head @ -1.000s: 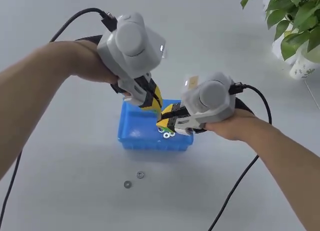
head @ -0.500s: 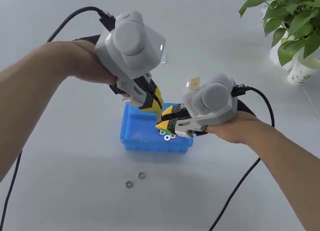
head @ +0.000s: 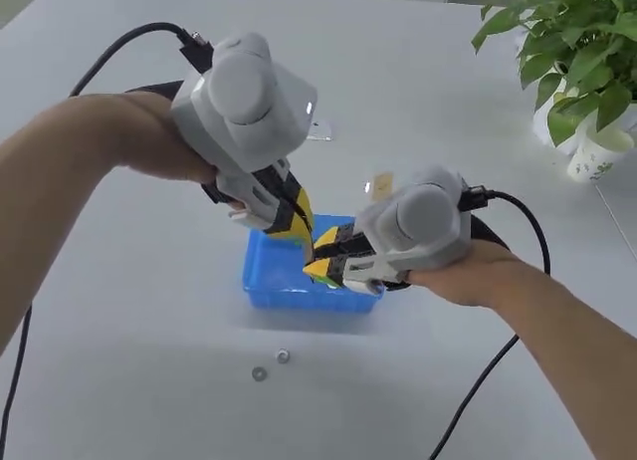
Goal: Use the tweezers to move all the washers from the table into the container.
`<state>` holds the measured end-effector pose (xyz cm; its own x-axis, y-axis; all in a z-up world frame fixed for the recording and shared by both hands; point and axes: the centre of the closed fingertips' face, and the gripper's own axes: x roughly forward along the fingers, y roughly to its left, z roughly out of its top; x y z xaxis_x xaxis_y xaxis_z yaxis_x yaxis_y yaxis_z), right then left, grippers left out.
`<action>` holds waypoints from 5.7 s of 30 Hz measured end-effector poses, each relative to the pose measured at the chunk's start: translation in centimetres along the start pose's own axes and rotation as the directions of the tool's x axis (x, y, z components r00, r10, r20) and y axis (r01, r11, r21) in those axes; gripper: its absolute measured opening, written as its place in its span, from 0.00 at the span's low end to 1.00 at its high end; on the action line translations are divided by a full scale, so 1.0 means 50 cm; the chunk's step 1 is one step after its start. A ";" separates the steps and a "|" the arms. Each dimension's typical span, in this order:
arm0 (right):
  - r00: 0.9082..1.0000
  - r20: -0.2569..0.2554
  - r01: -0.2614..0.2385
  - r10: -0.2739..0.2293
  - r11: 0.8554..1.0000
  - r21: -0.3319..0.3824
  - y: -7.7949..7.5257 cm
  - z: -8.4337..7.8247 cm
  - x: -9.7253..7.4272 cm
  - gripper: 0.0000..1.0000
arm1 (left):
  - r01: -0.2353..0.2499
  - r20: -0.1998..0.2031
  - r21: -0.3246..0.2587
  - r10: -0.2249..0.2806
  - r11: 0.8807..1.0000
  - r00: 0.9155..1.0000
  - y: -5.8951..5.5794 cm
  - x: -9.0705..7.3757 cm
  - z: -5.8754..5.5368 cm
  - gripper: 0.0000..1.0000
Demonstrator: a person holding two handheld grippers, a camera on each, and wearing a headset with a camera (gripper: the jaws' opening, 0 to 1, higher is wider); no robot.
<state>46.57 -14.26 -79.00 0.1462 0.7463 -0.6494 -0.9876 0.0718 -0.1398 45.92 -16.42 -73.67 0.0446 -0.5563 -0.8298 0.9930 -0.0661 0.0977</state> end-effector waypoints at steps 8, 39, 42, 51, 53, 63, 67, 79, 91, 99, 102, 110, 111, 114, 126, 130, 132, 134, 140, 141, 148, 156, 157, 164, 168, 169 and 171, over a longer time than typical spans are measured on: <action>1.000 0.008 -0.017 0.017 1.000 0.004 0.031 0.002 0.008 0.11 | 0.011 -0.016 0.004 -0.011 1.000 1.000 -0.028 0.001 -0.008 0.06; 0.997 -0.006 -0.079 0.078 0.997 -0.004 0.126 -0.023 0.052 0.11 | 0.049 -0.061 -0.010 -0.050 0.999 0.997 -0.114 0.035 -0.052 0.05; 0.997 -0.008 -0.079 0.079 0.997 -0.005 0.131 -0.027 0.058 0.11 | 0.054 -0.067 -0.014 -0.054 0.998 0.996 -0.118 0.040 -0.058 0.05; 0.996 -0.004 -0.094 0.094 0.996 0.006 0.146 -0.035 0.073 0.11 | 0.071 -0.073 -0.026 -0.073 0.997 0.995 -0.131 0.049 -0.068 0.05; 0.996 -0.004 -0.094 0.094 0.996 0.004 0.147 -0.036 0.075 0.11 | 0.071 -0.070 -0.030 -0.073 0.997 0.995 -0.132 0.051 -0.071 0.05; 0.994 -0.008 -0.112 0.113 0.994 0.008 0.155 -0.052 0.088 0.11 | 0.080 -0.072 -0.039 -0.083 0.996 0.994 -0.142 0.066 -0.080 0.05; 0.993 -0.008 -0.121 0.121 0.993 0.017 0.159 -0.058 0.092 0.11 | 0.086 -0.071 -0.044 -0.089 0.995 0.994 -0.144 0.073 -0.082 0.05; 0.992 -0.006 -0.124 0.124 0.992 0.021 0.160 -0.060 0.095 0.11 | 0.087 -0.060 -0.049 -0.089 0.995 0.994 -0.145 0.075 -0.078 0.05; 0.992 -0.010 -0.128 0.129 0.991 0.027 0.159 -0.066 0.093 0.12 | 0.089 -0.042 -0.049 -0.092 0.995 0.995 -0.142 0.078 -0.069 0.05; 0.992 -0.021 -0.124 0.124 0.992 0.020 0.156 -0.068 0.096 0.11 | 0.087 -0.041 -0.056 -0.090 0.995 0.995 -0.134 0.079 -0.075 0.05; 0.992 -0.022 -0.124 0.124 0.992 0.018 0.156 -0.069 0.096 0.10 | 0.089 -0.041 -0.056 -0.092 0.994 0.995 -0.135 0.081 -0.076 0.05; 0.992 -0.022 -0.123 0.124 0.992 0.033 0.155 -0.070 0.095 0.10 | 0.091 -0.039 -0.056 -0.093 0.994 0.995 -0.134 0.083 -0.075 0.05; 0.992 -0.022 -0.122 0.123 0.992 0.036 0.155 -0.070 0.095 0.10 | 0.090 -0.039 -0.055 -0.093 0.994 0.995 -0.133 0.084 -0.075 0.05; 0.992 -0.022 -0.123 0.124 0.991 0.045 0.155 -0.070 0.095 0.09 | 0.091 -0.037 -0.056 -0.093 0.994 0.995 -0.133 0.084 -0.074 0.05; 0.992 -0.020 -0.121 0.123 0.991 0.059 0.156 -0.070 0.095 0.09 | 0.092 -0.039 -0.055 -0.094 0.994 0.995 -0.133 0.083 -0.077 0.05; 0.992 -0.020 -0.123 0.124 0.991 0.057 0.157 -0.068 0.094 0.09 | 0.092 -0.039 -0.055 -0.094 0.994 0.995 -0.133 0.081 -0.076 0.05; 0.992 -0.020 -0.121 0.123 0.991 0.052 0.156 -0.066 0.093 0.09 | 0.091 -0.038 -0.055 -0.093 0.994 0.995 -0.133 0.079 -0.075 0.05; 0.992 -0.020 -0.121 0.123 0.991 0.052 0.155 -0.065 0.092 0.09 | 0.090 -0.038 -0.056 -0.092 0.994 0.995 -0.133 0.077 -0.074 0.05; 0.992 -0.020 -0.120 0.121 0.992 0.047 0.154 -0.058 0.086 0.09 | 0.088 -0.031 -0.056 -0.090 0.995 0.995 -0.132 0.069 -0.068 0.05; 0.992 -0.020 -0.120 0.121 0.992 0.045 0.153 -0.056 0.085 0.09 | 0.087 -0.030 -0.056 -0.089 0.995 0.996 -0.131 0.068 -0.068 0.05; 0.992 -0.009 -0.123 0.124 0.991 0.045 0.154 -0.044 0.077 0.09 | 0.091 -0.026 -0.065 -0.093 0.994 0.995 -0.131 0.054 -0.064 0.05; 0.992 0.000 -0.125 0.125 0.991 0.039 0.151 -0.025 0.067 0.09 | 0.097 -0.025 -0.069 -0.099 0.993 0.995 -0.129 0.035 -0.057 0.05; 0.992 0.000 -0.123 0.123 0.992 0.039 0.149 -0.023 0.065 0.09 | 0.095 -0.024 -0.069 -0.097 0.993 0.995 -0.127 0.033 -0.056 0.05; 0.993 -0.003 -0.118 0.118 0.993 0.025 0.142 -0.011 0.055 0.09 | 0.095 -0.030 -0.064 -0.097 0.993 0.995 -0.121 0.020 -0.049 0.05; 0.994 -0.005 -0.111 0.111 0.994 0.015 0.135 -0.003 0.050 0.09 | 0.093 -0.033 -0.057 -0.095 0.994 0.995 -0.116 0.011 -0.043 0.05; 0.994 -0.007 -0.111 0.111 0.994 0.013 0.133 -0.002 0.048 0.09 | 0.093 -0.032 -0.056 -0.094 0.994 0.995 -0.114 0.009 -0.042 0.05; 0.994 -0.007 -0.108 0.108 0.994 0.010 0.128 0.002 0.043 0.09 | 0.088 -0.032 -0.051 -0.090 0.995 0.995 -0.110 0.004 -0.036 0.05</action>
<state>40.56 -12.12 -81.24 0.0386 0.7448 -0.6662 -0.9981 -0.0031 -0.0613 40.67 -14.66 -75.35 -0.0411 -0.5215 -0.8523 0.9974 -0.0726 -0.0037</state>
